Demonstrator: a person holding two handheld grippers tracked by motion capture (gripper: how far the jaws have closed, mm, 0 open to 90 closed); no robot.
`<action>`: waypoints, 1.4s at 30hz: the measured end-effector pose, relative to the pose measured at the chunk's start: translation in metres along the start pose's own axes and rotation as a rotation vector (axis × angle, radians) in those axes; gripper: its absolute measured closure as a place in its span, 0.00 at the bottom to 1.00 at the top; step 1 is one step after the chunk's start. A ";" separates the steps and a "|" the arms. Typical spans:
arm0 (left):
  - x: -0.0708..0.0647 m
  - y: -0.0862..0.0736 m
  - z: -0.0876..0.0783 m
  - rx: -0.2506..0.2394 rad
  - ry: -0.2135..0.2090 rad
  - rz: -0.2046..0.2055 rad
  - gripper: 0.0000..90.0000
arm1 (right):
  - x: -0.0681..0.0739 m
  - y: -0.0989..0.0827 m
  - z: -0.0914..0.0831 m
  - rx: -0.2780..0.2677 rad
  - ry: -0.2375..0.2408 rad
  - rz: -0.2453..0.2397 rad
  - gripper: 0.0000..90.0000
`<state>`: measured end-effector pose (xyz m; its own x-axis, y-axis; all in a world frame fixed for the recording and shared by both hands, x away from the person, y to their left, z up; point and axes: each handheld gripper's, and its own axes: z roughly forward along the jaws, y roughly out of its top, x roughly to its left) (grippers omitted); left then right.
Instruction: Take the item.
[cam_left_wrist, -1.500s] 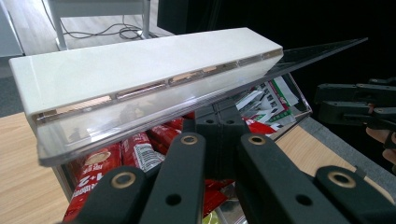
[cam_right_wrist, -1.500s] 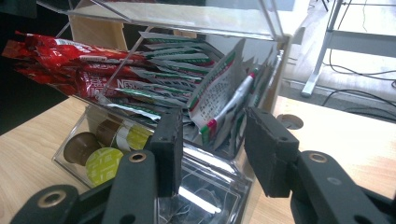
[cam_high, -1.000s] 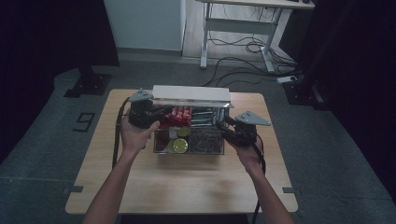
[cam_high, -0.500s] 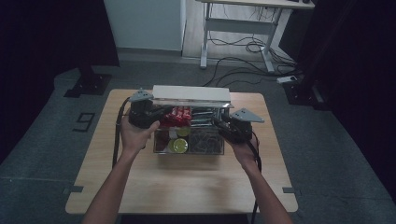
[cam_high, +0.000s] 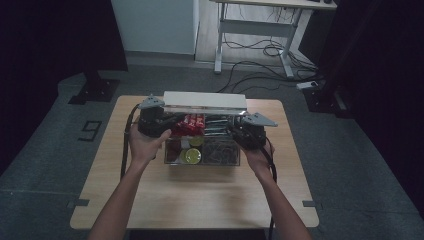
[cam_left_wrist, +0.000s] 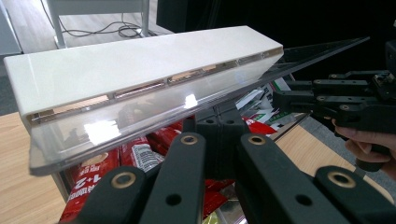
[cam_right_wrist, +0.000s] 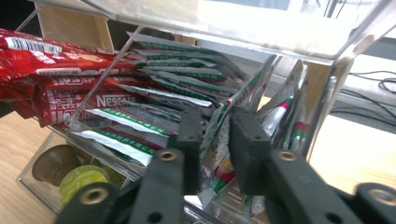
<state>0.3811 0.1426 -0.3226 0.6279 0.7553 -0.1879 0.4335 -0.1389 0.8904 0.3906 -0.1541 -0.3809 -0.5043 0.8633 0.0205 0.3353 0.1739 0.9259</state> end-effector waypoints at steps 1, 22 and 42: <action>0.000 0.000 0.000 0.000 0.000 0.000 1.00 | 0.000 0.000 0.000 0.002 -0.001 0.000 0.90; 0.002 0.001 0.003 0.002 -0.007 -0.011 1.00 | 0.001 -0.006 -0.029 -0.071 0.054 0.026 0.99; 0.003 0.005 0.002 0.006 -0.003 -0.012 1.00 | -0.003 -0.014 -0.057 -0.187 0.073 0.036 0.99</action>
<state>0.3867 0.1427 -0.3201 0.6247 0.7550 -0.1994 0.4447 -0.1340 0.8856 0.3422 -0.1866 -0.3729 -0.5534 0.8294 0.0759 0.2043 0.0468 0.9778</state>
